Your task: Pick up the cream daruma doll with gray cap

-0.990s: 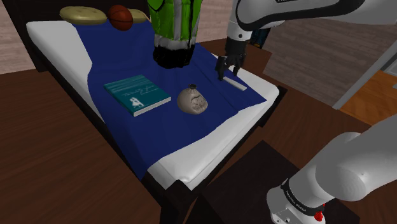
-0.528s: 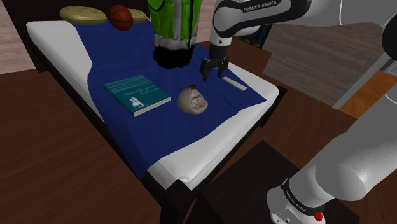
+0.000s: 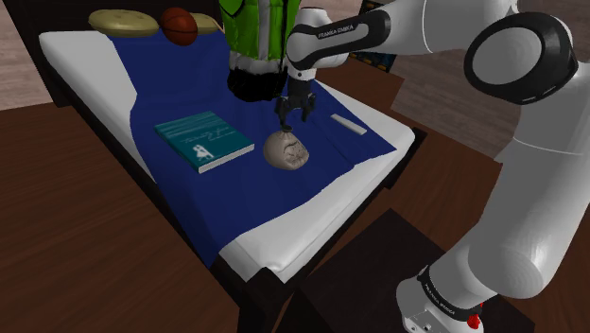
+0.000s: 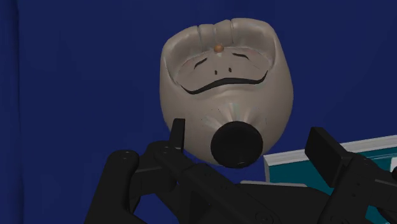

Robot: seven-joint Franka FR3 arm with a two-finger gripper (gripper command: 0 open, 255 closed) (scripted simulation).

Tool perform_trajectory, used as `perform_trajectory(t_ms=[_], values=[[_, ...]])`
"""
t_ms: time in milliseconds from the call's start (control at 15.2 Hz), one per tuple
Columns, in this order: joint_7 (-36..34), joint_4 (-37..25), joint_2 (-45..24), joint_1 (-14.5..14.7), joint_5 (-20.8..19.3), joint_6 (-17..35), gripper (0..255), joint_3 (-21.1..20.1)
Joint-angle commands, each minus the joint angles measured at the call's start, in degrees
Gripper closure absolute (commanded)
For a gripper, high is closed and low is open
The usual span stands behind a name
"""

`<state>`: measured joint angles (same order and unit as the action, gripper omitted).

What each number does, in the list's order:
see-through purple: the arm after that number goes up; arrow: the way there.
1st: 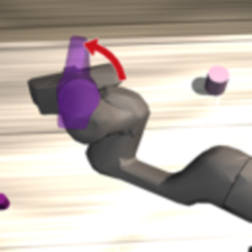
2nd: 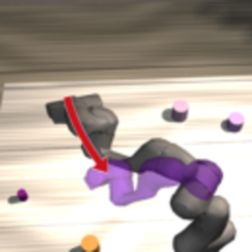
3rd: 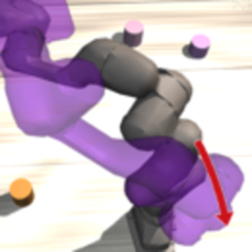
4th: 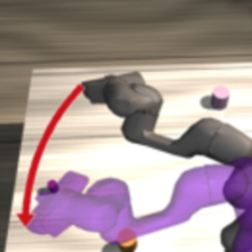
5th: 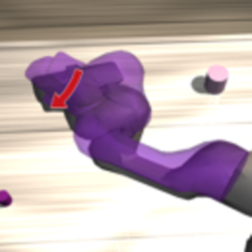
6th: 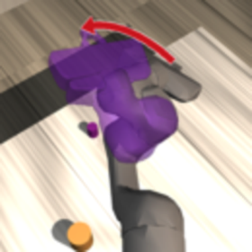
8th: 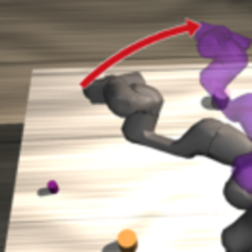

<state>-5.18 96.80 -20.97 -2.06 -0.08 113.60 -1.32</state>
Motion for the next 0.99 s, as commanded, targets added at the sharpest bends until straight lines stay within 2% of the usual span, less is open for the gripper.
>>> perform_trajectory(t_ms=[0, 462, 594, 660, 924], values=[[-0.3, -3.6, -3.2, 0.0, 0.4, -0.5, 0, 0.0], [-0.3, -1.1, -5.5, 0.0, 0.3, 4.3, 0, 0.0], [-0.3, -1.0, -5.5, 0.0, 0.3, 4.3, 0, 0.0], [-0.2, -1.2, -5.6, 0.0, 0.3, 4.2, 255, 0.0], [-0.2, -1.2, -5.5, 0.0, 0.3, 4.2, 255, 0.0]])
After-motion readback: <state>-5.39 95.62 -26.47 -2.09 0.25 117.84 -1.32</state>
